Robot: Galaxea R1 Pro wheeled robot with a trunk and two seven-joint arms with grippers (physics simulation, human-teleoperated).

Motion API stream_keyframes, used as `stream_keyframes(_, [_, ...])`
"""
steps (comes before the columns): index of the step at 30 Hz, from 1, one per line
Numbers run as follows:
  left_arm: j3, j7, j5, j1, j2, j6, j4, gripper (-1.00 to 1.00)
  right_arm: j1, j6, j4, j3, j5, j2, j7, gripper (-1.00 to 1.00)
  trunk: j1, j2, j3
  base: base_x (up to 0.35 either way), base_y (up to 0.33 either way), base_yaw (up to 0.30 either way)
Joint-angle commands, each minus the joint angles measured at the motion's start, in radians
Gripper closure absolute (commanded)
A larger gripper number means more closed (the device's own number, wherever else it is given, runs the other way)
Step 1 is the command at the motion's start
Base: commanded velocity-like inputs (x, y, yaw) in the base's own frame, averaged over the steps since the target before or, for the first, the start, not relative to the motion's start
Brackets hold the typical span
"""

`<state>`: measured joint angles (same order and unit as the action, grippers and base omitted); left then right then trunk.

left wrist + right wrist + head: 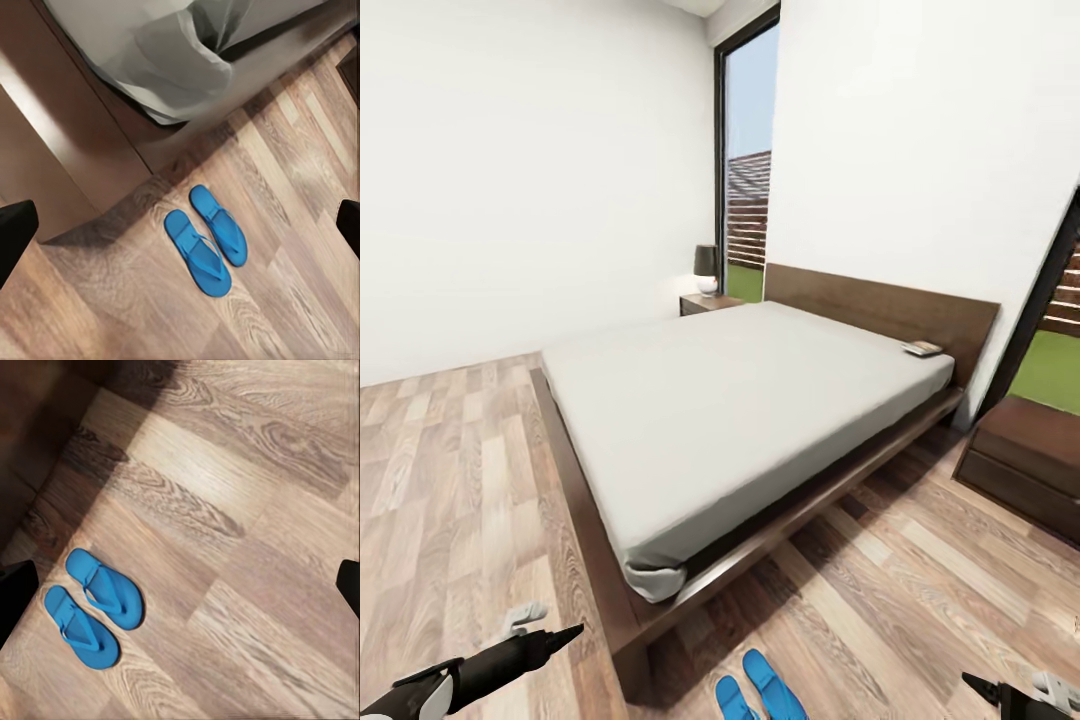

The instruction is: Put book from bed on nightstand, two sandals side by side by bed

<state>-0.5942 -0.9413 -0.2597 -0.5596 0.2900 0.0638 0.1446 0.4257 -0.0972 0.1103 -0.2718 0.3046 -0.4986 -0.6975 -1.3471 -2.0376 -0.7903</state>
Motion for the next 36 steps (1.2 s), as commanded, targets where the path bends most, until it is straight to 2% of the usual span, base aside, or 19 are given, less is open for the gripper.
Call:
stream_keyframes(1, [-0.009, -0.005, -0.007, 0.000, 0.000, 0.007, 0.001, -1.00, 0.001, -0.010, 0.000, -0.006, 0.004, 0.000, -0.004, -1.00, 0.000, 0.000, -0.001, 0.000, 0.000, -0.279])
stream_keyframes(14, [-0.009, -0.005, -0.007, 0.000, 0.000, 0.007, 0.001, -1.00, 0.001, -0.010, 0.000, -0.006, 0.004, 0.001, -0.004, -1.00, 0.000, 0.000, -0.001, 0.000, 0.000, -0.279])
stream_keyframes(19, [-0.009, -0.005, -0.007, 0.000, 0.000, 0.007, 0.001, -1.00, 0.001, -0.010, 0.000, -0.006, 0.004, 0.020, -0.004, -1.00, 0.000, 0.000, -0.001, 0.000, 0.000, -0.279])
stream_keyframes(36, [-0.009, -0.005, -0.007, 0.000, 0.000, 0.005, 0.001, -1.00, 0.001, -0.010, 0.000, -0.006, 0.004, 0.022, -0.004, -1.00, 0.000, 0.000, -0.001, 0.000, 0.000, -0.279])
